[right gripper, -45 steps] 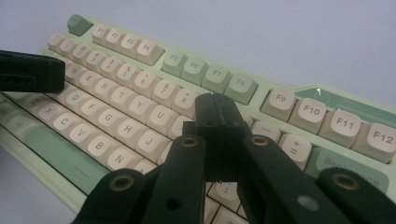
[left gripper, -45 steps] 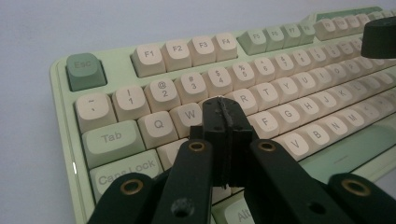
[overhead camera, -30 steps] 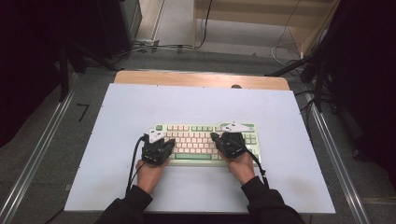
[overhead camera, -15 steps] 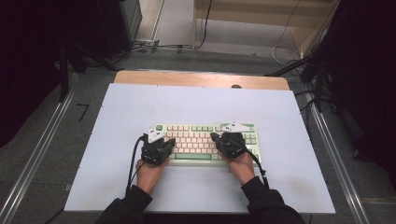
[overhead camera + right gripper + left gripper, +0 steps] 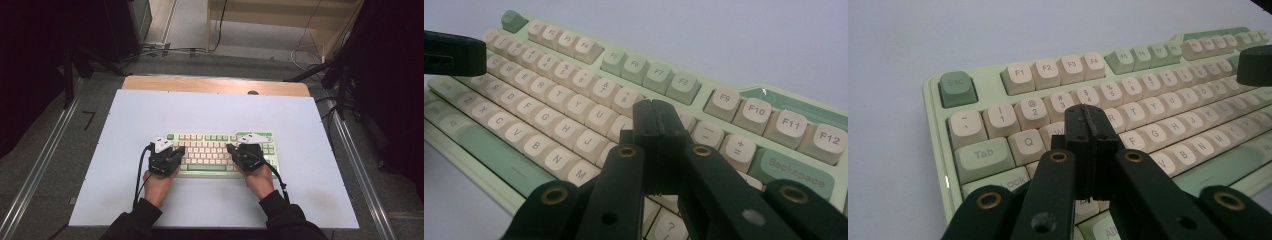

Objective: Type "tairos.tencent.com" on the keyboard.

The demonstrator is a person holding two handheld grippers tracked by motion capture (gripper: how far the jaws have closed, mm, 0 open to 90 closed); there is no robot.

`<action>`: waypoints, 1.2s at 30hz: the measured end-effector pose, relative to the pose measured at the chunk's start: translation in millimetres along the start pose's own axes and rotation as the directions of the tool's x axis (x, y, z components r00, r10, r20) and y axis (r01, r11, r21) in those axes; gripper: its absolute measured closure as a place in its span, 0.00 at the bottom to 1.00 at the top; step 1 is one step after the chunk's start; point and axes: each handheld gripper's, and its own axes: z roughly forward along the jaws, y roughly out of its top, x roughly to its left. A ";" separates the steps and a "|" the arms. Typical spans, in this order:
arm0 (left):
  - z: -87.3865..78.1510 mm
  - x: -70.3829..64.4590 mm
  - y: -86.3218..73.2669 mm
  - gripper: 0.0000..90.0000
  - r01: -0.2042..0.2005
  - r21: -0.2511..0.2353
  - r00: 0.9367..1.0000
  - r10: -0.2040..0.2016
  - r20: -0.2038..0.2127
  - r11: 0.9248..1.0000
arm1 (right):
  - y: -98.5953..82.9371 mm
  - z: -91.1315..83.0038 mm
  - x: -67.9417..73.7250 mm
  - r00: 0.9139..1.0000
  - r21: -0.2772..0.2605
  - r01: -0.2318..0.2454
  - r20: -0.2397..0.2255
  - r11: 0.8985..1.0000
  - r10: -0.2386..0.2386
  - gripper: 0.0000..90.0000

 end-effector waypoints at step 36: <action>0.5 3.3 -1.2 1.00 0.004 0.007 1.000 -0.004 -0.004 1.000 | -25.4 -4.1 5.6 0.999 0.065 0.033 -0.005 0.997 -0.032 0.97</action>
